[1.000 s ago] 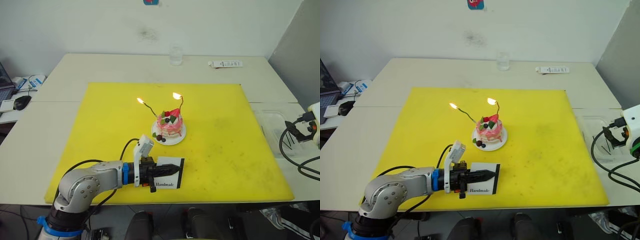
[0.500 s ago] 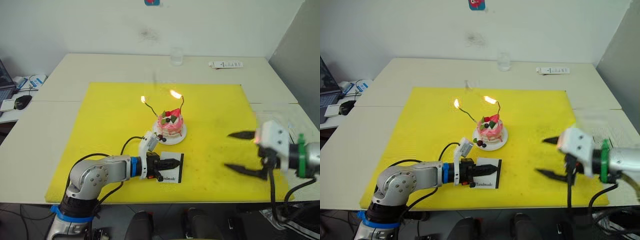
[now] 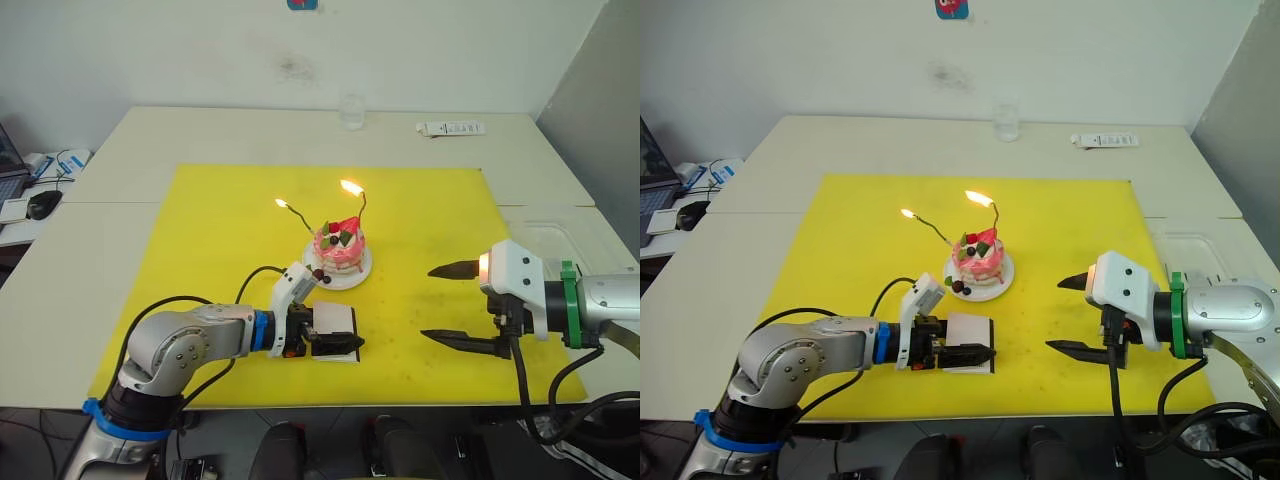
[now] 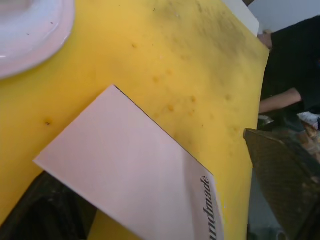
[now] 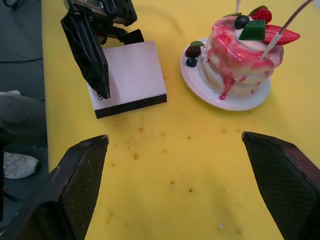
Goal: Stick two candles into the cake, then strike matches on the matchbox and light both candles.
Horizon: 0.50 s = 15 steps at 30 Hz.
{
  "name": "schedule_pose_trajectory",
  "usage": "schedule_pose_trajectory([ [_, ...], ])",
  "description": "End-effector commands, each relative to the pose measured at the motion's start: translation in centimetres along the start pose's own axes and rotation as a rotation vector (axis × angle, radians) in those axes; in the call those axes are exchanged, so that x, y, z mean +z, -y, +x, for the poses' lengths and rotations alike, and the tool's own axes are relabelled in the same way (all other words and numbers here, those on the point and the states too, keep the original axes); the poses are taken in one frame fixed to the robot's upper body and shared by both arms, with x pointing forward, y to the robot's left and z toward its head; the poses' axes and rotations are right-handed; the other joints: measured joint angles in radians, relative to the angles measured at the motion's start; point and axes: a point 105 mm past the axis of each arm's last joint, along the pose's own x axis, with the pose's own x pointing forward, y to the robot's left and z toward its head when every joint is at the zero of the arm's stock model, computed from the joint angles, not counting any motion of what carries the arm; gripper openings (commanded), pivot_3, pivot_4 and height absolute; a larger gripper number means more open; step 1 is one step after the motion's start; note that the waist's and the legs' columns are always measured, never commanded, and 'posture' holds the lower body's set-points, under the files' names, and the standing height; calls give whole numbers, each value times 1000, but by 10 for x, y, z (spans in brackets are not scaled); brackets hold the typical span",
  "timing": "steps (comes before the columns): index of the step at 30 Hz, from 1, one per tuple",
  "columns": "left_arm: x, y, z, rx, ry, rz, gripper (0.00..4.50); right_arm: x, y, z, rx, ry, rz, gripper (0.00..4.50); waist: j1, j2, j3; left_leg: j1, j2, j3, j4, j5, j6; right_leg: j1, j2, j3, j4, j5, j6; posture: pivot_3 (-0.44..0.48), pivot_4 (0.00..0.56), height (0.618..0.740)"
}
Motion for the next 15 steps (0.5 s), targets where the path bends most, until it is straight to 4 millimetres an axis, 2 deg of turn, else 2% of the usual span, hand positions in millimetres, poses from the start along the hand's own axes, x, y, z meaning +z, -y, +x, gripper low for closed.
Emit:
schedule_pose_trajectory([
  [1, 8, 0, -14, 29, 2, 110, 4482, 7, 4, -3, -20, 12, -21, 4500, 0, 0, 0, 0, 0, 0, 0, 0, 0, 0, 0, 0, 0, 0, 0, 0, 150, 740],
  [7, 12, -3, -41, 68, -17, 321, 4482, 13, 14, -10, -81, 36, -28, 4500, 1, 0, 0, -1, 0, 1, -1, 0, 0, -1, -1, 0, -1, -1, -1, 0, 150, 740],
  [13, 32, -20, -76, 221, 63, 556, 4482, 25, 29, -22, -195, 108, -70, 4500, 3, -1, 1, -1, 1, 1, -1, 0, 0, -1, -4, 0, -2, -1, -1, 0, 150, 740],
  [15, 43, -26, -95, 289, 121, 594, 4482, 31, 37, -32, -252, 139, -97, 4500, 3, -1, 1, -1, 1, 1, -1, 0, 0, -1, -4, 0, -2, -1, -1, 0, 150, 740],
])
